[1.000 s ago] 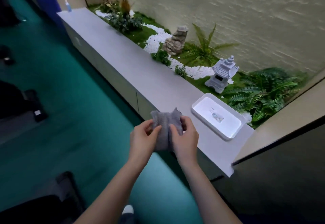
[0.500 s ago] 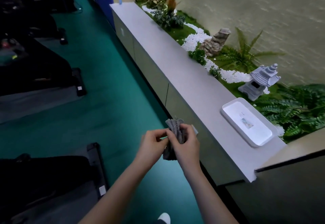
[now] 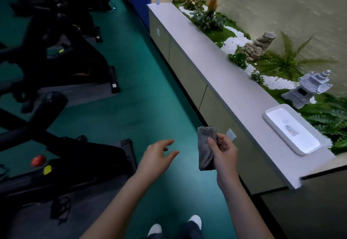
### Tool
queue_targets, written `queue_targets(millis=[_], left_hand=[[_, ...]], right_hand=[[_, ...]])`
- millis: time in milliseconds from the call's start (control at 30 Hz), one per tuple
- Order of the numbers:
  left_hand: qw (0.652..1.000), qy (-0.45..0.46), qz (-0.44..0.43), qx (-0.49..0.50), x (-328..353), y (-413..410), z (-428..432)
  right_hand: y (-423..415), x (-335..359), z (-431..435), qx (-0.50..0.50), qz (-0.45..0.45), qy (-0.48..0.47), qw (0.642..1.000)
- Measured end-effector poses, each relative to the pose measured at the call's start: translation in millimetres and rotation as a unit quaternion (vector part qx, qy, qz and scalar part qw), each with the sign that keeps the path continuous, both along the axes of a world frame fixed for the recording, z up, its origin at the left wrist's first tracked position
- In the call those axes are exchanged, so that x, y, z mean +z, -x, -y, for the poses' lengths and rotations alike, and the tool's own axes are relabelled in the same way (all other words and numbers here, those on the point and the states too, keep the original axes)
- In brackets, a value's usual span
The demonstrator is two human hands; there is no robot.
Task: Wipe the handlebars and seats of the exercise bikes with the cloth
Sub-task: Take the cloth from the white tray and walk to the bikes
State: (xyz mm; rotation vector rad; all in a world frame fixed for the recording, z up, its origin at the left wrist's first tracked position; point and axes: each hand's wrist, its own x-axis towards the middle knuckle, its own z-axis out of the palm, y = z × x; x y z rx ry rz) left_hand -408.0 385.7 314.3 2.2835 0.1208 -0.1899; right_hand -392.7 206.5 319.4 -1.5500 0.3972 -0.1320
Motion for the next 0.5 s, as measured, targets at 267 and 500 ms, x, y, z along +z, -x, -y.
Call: queue_targets(millis=[267, 500], left_hand=[[0.98, -0.198, 0.01, -0.021, -7.7, 65.2, -77.0], [0.955, -0.287, -0.054, 0.052, -10.1, 145.0, -109.1]], right_hand=[[30.7, 17.9, -49.2, 0.08, 0.031, -0.012, 0.996], [76.7, 9.6, -76.1, 0.201, 0.003, -0.022, 0.979]])
